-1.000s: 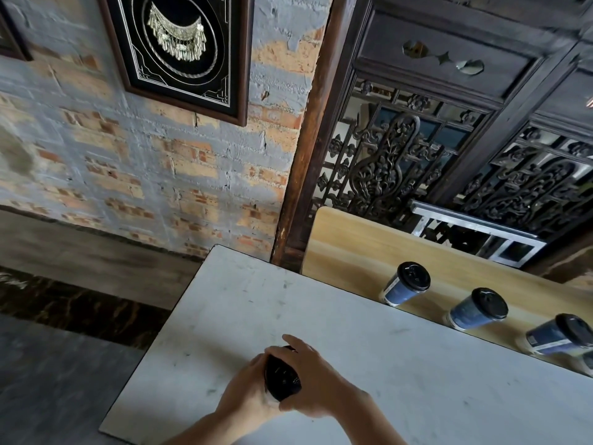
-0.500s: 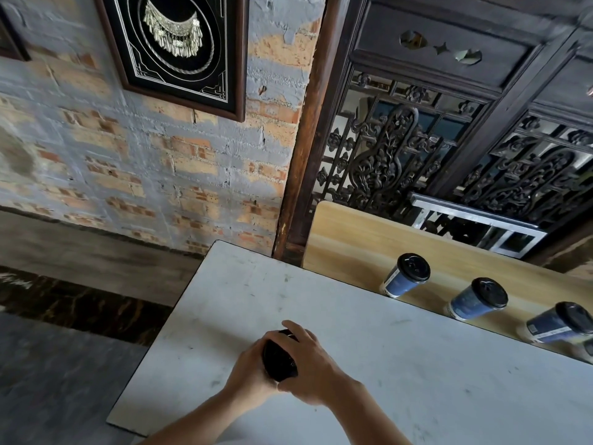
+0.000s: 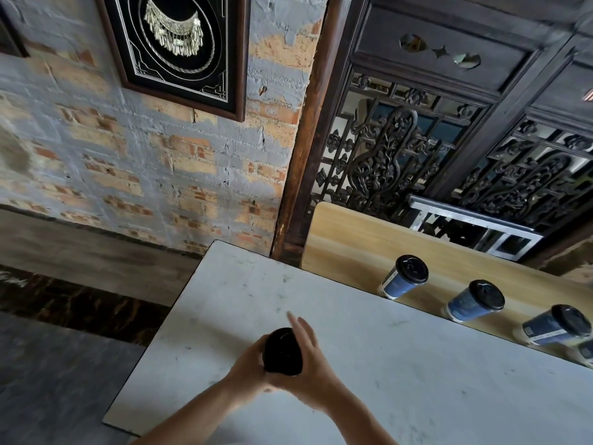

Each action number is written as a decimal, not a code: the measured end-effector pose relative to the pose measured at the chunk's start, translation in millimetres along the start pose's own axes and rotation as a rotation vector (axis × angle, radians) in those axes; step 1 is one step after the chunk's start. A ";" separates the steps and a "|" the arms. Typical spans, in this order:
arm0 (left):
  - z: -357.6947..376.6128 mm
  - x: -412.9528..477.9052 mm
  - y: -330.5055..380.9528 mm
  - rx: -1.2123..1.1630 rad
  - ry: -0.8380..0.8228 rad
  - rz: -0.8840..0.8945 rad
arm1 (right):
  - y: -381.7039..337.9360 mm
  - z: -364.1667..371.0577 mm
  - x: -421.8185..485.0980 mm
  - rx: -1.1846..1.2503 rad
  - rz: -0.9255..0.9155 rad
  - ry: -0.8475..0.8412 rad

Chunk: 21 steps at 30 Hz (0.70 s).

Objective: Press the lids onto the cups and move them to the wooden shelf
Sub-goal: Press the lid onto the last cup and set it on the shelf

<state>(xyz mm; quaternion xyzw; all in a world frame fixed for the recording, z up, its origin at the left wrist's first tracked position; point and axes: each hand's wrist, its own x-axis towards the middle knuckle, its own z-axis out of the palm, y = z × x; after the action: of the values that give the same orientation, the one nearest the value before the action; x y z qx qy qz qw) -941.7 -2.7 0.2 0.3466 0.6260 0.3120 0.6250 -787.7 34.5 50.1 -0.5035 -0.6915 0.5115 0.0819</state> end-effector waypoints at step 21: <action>8.0 -9.7 30.2 -0.202 0.148 -0.029 | 20.8 5.4 -3.2 1.209 0.444 0.260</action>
<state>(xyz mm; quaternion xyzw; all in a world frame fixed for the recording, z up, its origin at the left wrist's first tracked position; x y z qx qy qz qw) -932.6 6.1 30.4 0.2487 0.6408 0.3892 0.6133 -776.9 28.0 32.4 -0.5571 -0.1463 0.7497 0.3259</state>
